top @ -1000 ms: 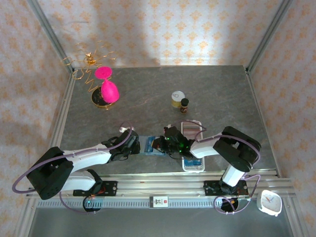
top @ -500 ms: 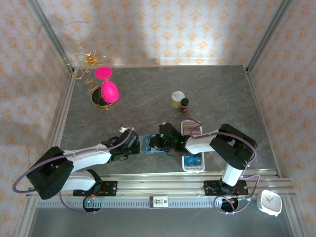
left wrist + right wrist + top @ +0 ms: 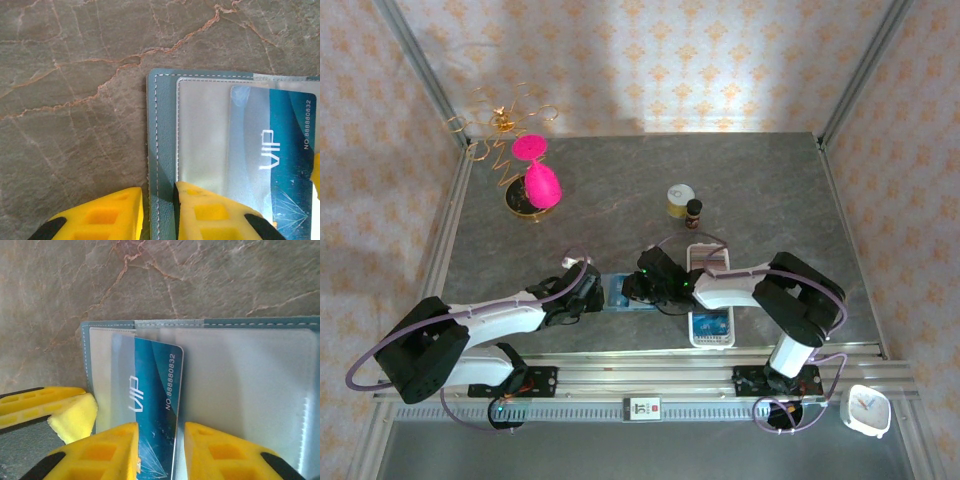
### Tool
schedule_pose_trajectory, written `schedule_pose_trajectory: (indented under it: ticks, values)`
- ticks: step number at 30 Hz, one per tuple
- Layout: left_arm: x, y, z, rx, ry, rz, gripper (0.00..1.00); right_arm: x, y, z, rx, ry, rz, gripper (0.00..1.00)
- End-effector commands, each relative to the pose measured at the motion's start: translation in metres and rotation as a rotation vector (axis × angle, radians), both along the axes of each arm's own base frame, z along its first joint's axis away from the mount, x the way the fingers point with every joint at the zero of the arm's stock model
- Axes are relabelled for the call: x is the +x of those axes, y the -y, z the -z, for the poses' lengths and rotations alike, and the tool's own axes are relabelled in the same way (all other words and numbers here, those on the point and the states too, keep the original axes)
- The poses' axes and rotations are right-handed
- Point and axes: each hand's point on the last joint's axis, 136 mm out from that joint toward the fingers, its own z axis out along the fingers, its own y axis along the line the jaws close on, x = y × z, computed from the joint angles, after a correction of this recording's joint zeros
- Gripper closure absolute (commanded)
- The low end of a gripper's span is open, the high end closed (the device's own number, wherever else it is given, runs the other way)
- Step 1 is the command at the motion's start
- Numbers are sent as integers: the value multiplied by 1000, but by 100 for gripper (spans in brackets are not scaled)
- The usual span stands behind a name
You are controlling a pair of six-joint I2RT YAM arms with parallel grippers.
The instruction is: Put the credit cards into the card holder
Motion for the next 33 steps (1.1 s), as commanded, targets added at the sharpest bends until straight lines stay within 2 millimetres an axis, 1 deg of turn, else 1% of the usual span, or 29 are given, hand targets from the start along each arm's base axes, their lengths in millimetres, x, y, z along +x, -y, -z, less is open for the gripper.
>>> schedule_pose_trajectory:
  ticks: [1,3,7,9,13,15,20,26,29,33]
  values:
    - [-21,-3,26,3,-103,23,78,4,14,4,-97,29,17,70]
    - [-21,-3,26,1,-103,21,78,5,14,5,-110,32,18,73]
    - [-22,-3,27,-3,-106,23,78,7,13,10,-142,32,19,87]
    - [-23,-2,27,-11,-108,27,78,6,13,15,-170,27,17,92]
    - [-24,0,29,-22,-114,31,77,1,12,24,-209,15,2,97]
    - [-25,1,30,-30,-119,33,78,-1,9,26,-216,15,-9,98]
    - [-25,4,30,-58,-115,30,79,-3,-4,23,-205,28,-34,99]
    - [-25,4,28,-84,-108,6,82,-1,-12,20,-176,33,-34,99]
    - [-24,3,24,-85,-93,-7,80,-2,-15,16,-145,35,-33,99]
    - [-20,3,16,-103,-63,-19,75,-1,-11,18,-160,33,-18,99]
